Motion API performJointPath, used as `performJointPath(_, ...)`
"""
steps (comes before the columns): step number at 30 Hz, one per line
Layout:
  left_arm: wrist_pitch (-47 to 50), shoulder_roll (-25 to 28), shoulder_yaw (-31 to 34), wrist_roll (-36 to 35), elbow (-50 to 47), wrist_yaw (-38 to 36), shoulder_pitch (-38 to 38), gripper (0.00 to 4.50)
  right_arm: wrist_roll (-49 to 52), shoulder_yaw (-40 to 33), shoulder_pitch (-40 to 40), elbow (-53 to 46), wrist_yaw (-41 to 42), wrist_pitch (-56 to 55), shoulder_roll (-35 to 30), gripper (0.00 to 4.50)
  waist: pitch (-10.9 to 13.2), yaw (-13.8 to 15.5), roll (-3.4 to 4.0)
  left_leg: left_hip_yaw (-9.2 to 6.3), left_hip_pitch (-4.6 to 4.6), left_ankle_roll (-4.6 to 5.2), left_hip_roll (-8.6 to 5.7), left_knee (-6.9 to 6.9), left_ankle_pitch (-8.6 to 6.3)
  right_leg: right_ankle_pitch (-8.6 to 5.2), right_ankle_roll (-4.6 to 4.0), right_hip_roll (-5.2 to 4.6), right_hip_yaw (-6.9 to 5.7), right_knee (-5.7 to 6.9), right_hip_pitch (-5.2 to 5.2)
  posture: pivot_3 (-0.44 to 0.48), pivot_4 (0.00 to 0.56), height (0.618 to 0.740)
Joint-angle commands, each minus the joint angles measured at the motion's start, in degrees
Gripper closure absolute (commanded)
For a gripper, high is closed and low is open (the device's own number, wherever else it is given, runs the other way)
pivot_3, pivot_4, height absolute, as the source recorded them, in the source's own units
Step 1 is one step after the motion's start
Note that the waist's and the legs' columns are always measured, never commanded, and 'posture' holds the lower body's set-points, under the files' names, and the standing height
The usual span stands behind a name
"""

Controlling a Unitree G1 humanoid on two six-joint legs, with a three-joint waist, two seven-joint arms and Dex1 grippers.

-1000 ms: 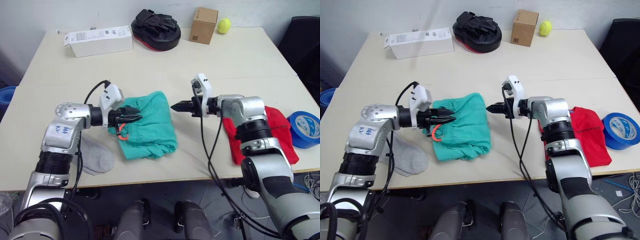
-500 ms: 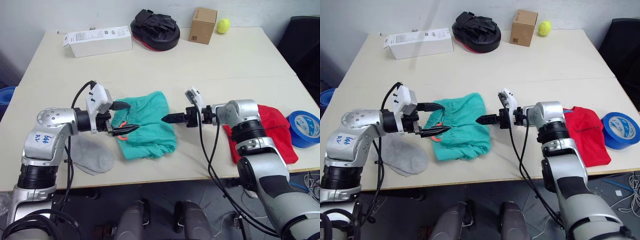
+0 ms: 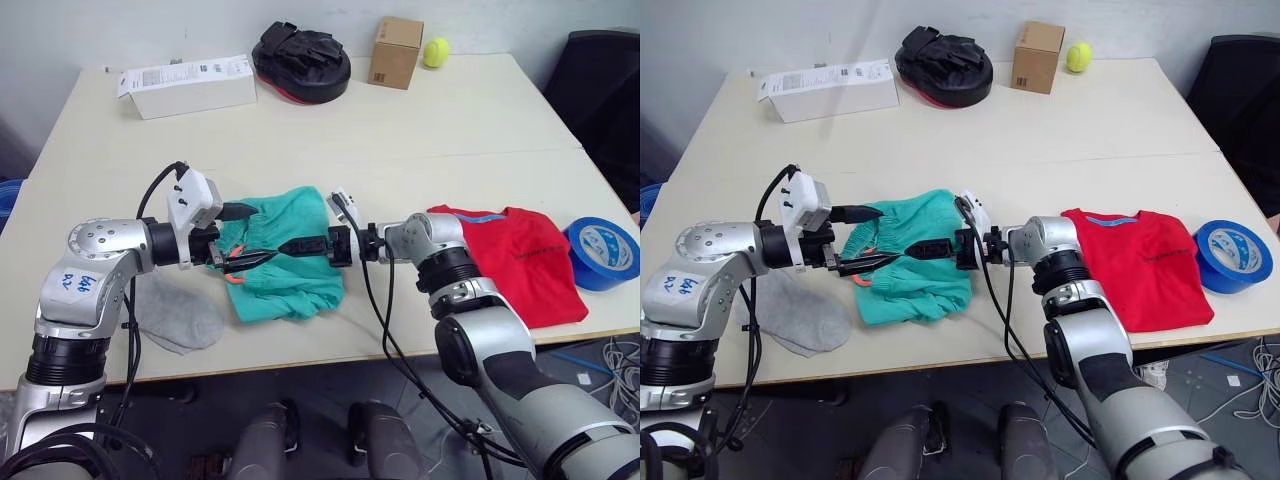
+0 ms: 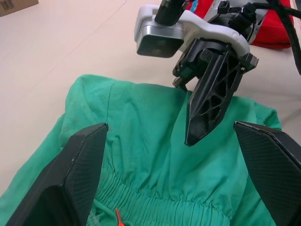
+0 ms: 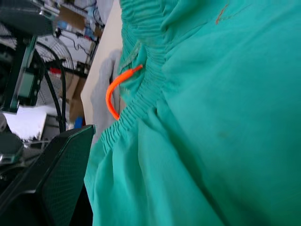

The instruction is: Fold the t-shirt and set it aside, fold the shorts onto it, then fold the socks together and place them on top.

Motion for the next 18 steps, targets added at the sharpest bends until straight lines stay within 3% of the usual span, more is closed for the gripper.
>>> performJointPath(1,-0.66,1.42,1.60,-0.50,-2.41,0.57,0.32,0.00,-0.17,-1.17,0.79,2.22,-2.45,-0.27,0.50,1.02,0.00,0.07,0.00,0.00,0.02,-0.09,0.00,-0.03,-0.02,0.00,0.00,0.00,0.01,0.00,-0.01,0.000,0.150,0.740)
performJointPath(7,-0.96,1.75,1.19,-0.80,-1.73,0.29,0.29,0.00,1.13,-2.38,2.55,-1.06,-2.67,1.42,-0.92,3.16,-0.01,0.15,-0.02,0.01,0.01,-0.06,-0.01,-0.13,-0.02,0.00,-0.01,-0.01,0.04,-0.04,-0.04,0.000,0.150,0.740)
performJointPath(11,-0.70,1.41,0.60,-1.21,-1.39,-0.12,-0.39,0.00,2.94,-2.09,5.85,-8.78,-1.57,5.01,-3.62,4.46,-0.01,0.30,-0.02,0.01,0.01,-0.14,-0.01,-0.13,-0.06,0.00,-0.01,-0.03,0.05,-0.06,-0.03,0.000,0.150,0.740)
performJointPath(18,-1.67,0.00,-1.07,-0.81,0.00,-0.26,-1.37,0.00,8.43,-3.88,9.64,-27.97,-0.79,13.42,-13.52,4.49,0.01,1.97,0.01,0.00,-0.16,-0.12,-0.13,-0.10,-0.09,0.00,-0.01,-0.21,0.05,-0.47,-0.10,0.000,0.150,0.740)
